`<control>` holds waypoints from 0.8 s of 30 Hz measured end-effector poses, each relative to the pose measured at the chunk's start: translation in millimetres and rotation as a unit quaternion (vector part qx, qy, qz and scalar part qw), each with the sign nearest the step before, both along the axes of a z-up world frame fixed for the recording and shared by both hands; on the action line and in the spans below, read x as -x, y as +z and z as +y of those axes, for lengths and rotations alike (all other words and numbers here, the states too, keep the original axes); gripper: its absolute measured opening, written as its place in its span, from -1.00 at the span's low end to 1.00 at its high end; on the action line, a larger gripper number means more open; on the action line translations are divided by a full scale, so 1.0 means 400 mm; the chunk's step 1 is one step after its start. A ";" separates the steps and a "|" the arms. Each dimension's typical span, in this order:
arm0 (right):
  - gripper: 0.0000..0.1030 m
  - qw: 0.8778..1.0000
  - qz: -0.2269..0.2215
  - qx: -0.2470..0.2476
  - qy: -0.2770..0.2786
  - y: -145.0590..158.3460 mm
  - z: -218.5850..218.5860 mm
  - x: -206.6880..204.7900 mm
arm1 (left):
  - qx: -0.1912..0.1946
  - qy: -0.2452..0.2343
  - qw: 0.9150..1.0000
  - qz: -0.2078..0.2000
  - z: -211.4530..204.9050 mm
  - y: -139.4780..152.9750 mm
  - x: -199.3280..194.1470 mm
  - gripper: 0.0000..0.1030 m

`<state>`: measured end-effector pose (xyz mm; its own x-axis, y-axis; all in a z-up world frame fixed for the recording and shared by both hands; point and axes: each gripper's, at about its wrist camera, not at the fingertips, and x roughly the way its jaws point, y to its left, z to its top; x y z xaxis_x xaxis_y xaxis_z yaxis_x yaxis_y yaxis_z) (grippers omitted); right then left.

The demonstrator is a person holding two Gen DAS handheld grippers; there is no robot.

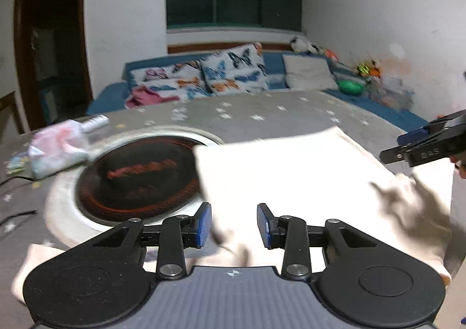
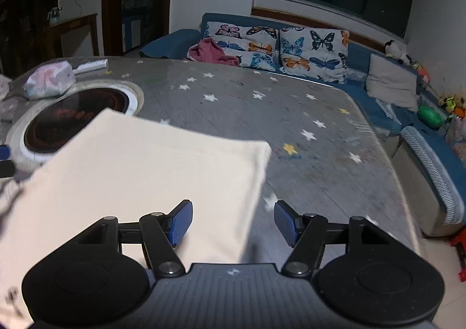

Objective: Fold clothes

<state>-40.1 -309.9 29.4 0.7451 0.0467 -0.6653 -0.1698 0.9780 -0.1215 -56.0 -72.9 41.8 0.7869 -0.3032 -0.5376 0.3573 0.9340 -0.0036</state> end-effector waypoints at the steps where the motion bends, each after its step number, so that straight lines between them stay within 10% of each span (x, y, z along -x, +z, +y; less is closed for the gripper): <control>1: 0.23 1.000 -0.002 0.004 -0.001 -0.001 -0.003 0.013 | 0.000 -0.005 1.000 0.004 -0.009 -0.008 -0.002 -0.28; 24: 0.22 0.987 -0.003 -0.017 -0.160 -0.067 -0.268 0.158 | -0.031 0.019 0.999 0.038 -0.018 -0.068 -0.051 -0.27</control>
